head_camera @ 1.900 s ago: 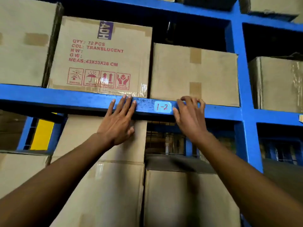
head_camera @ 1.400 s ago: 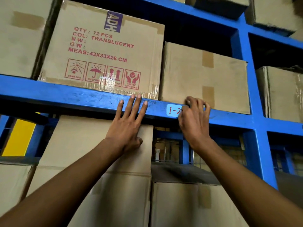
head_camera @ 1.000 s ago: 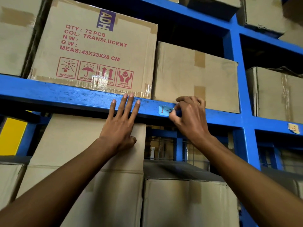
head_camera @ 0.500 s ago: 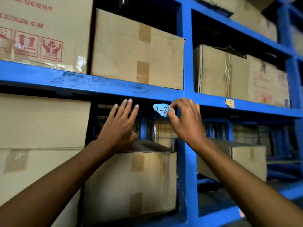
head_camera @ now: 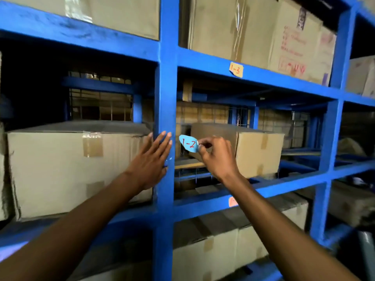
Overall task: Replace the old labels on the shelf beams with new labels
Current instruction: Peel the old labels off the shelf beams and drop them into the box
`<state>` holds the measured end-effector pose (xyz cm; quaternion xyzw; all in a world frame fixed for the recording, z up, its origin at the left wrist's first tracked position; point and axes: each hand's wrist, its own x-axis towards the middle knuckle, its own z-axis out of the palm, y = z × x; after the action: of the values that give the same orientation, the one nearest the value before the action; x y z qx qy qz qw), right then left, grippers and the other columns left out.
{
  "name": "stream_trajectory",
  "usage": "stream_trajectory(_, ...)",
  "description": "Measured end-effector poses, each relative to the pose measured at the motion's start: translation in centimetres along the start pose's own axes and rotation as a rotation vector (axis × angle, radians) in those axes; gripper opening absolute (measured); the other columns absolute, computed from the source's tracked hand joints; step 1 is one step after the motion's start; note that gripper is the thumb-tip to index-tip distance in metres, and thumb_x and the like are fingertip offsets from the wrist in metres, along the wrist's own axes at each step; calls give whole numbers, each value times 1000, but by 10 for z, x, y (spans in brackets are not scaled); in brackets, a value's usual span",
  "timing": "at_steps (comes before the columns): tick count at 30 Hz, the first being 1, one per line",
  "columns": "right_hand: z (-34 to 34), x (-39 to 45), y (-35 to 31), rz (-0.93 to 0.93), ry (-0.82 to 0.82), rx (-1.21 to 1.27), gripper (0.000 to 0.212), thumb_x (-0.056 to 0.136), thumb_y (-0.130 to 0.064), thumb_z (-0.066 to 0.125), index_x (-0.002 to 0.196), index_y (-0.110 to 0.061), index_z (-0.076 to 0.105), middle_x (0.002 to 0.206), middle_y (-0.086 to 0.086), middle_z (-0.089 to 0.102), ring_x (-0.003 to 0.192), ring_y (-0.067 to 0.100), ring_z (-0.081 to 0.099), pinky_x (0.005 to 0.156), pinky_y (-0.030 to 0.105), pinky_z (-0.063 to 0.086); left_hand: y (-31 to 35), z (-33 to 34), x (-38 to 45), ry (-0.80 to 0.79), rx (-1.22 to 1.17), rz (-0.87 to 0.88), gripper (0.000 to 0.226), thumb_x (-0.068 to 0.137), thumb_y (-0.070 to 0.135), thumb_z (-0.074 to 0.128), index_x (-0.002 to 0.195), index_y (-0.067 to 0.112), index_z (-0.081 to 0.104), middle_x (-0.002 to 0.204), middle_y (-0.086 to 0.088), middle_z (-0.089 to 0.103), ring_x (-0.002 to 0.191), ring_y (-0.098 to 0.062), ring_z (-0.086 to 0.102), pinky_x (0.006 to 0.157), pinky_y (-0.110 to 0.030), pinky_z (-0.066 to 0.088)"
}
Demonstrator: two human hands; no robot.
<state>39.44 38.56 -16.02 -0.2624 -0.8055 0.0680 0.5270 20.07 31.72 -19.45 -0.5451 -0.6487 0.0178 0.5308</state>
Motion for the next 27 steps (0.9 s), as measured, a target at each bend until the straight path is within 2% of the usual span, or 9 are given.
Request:
stream_trajectory(2, 16, -17, 19, 59, -54, 58, 19, 83, -14, 58, 97, -12, 71, 101, 11, 74, 96, 27, 66, 86, 48, 51, 17, 8, -11, -31, 10, -31, 76, 89, 46, 37, 144, 3, 7, 156, -18, 6, 144, -30, -3, 113, -47, -12)
stream_trajectory(3, 26, -29, 29, 102, -73, 91, 19, 81, -15, 59, 94, -13, 72, 98, 10, 75, 94, 28, 67, 84, 47, 53, 28, 12, -18, -47, 22, -43, 78, 89, 47, 40, 144, 3, 6, 156, -18, 5, 144, -30, -4, 113, -47, -13)
stream_trajectory(8, 76, -115, 75, 259, -286, 159, 17, 77, -14, 65, 90, -12, 75, 92, 12, 76, 89, 28, 69, 80, 43, 54, 83, 34, -64, -117, 31, -43, 79, 76, 42, 53, 139, -2, 35, 150, -22, 32, 141, -32, 26, 114, -50, 3)
stream_trajectory(12, 107, -202, 108, 442, -450, 226, 17, 77, -16, 67, 91, -12, 75, 92, 10, 76, 86, 22, 70, 75, 33, 55, 140, 57, -127, -299, -9, 43, 83, 79, 42, 52, 144, 0, 22, 155, -20, 10, 145, -31, 10, 114, -50, -7)
stream_trajectory(14, 121, -240, 121, 514, -549, 233, 16, 78, -14, 65, 90, -10, 75, 94, 10, 76, 88, 21, 70, 74, 32, 56, 160, 65, -149, -392, -31, 50, 84, 80, 42, 51, 145, 1, 18, 155, -20, 1, 146, -32, 3, 117, -52, -5)
stream_trajectory(17, 141, -294, 140, 513, -786, 122, 18, 80, -14, 61, 90, -7, 74, 96, 14, 75, 91, 26, 69, 66, 30, 53, 185, 77, -173, -478, -39, 49, 88, 78, 42, 52, 146, 2, 13, 157, -21, 2, 146, -32, 0, 117, -50, 2)
stream_trajectory(21, 169, -359, 161, 400, -1102, -137, 25, 83, -14, 53, 97, -7, 71, 108, 17, 69, 101, 34, 63, 81, 36, 49, 212, 93, -197, -546, -65, 63, 95, 75, 44, 54, 147, 2, 9, 157, -20, -1, 146, -33, -3, 118, -49, 5)
stream_trajectory(23, 182, -388, 171, 420, -1206, -207, 25, 84, -16, 53, 99, -8, 70, 109, 17, 68, 102, 34, 62, 85, 36, 49, 221, 98, -201, -549, -64, 49, 98, 74, 44, 55, 148, 2, 7, 157, -21, -2, 146, -34, -3, 119, -47, 8)
stream_trajectory(27, 204, -435, 187, 528, -1338, -211, 27, 83, -21, 61, 102, -3, 66, 110, 18, 69, 100, 30, 65, 74, 31, 49, 232, 106, -206, -537, -60, 26, 98, 72, 42, 55, 147, 2, 5, 157, -24, -2, 145, -37, -1, 117, -48, 17)
